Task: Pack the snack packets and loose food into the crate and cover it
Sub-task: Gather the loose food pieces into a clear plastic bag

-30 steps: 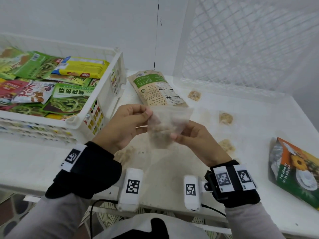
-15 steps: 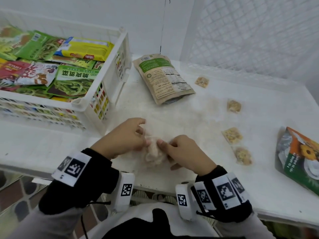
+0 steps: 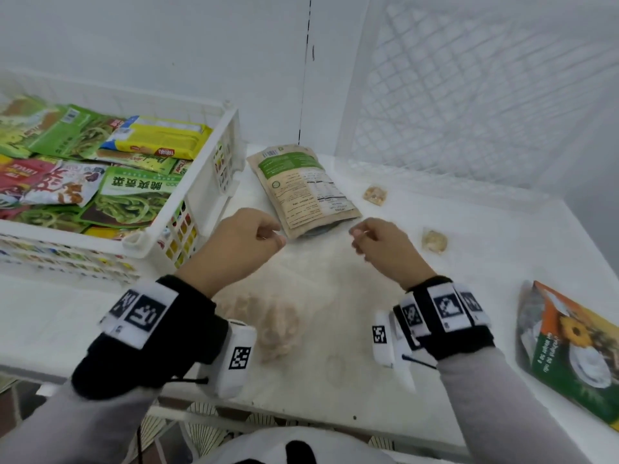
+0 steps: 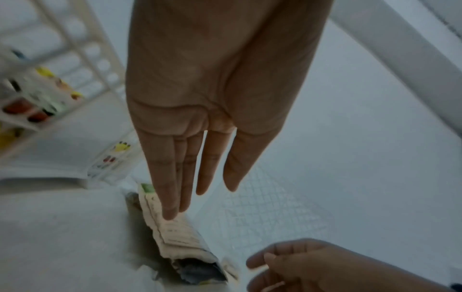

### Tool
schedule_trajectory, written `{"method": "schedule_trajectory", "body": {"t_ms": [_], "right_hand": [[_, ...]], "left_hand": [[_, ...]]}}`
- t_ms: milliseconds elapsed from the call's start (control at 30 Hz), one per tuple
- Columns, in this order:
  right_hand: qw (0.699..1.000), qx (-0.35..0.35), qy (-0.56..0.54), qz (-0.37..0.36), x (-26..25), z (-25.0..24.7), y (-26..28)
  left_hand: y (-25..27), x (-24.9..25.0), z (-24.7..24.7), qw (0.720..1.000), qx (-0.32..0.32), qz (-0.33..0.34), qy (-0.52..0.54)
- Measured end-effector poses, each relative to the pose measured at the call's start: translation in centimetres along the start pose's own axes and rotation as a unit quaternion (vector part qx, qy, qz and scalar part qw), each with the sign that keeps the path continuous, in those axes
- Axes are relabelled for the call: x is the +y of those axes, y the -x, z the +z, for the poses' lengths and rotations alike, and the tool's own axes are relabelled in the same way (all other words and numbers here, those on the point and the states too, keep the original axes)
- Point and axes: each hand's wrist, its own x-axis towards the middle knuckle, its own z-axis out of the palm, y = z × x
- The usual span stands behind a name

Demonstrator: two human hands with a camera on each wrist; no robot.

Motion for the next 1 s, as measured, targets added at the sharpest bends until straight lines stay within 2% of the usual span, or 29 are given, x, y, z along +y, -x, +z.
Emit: {"method": "schedule_trajectory", "body": {"t_ms": [100,300,433,500,567,700,800,900,1000], "right_hand": [[0.999,0.038,0.016,0.011,0.1,-0.7,-3.7],[0.992,-0.051,0.111,0.031,-0.4,-0.4,-7.3],[0.995,-0.064,0.07,0.013,-0.6,-0.1,-8.2],[0.996,-0.062,0.058,0.008,-0.4,0.1,-8.5],[0.997,-0.059,0.04,0.002,-0.3,0.1,-8.6],[0.999,-0.027,0.014,-0.042,-0.9,-0.1,-8.3],[0.996,0.048,-0.012,-0.068,-2.0,-0.6,-7.8],[0.991,0.094,-0.023,-0.088,-3.5,-1.5,-7.6],[0.988,0.113,0.006,-0.105,-4.7,-2.3,-7.5]], "left_hand": [[-3.0,0.6,0.9,1.0,-0.023,-0.012,0.005],[-7.3,0.5,2.0,0.995,-0.074,-0.066,0.015],[-8.2,-0.3,2.5,0.992,-0.098,-0.064,0.039],[-8.3,-0.7,2.6,0.992,-0.09,-0.063,0.054],[-8.5,-1.0,2.7,0.994,-0.058,-0.057,0.069],[-8.7,-0.8,2.3,0.997,0.065,-0.026,0.042],[-8.7,-0.4,1.8,0.988,0.146,0.044,0.004],[-8.5,0.3,1.0,0.964,0.231,0.131,0.019],[-8.4,0.9,0.1,0.946,0.252,0.196,0.053]]}}
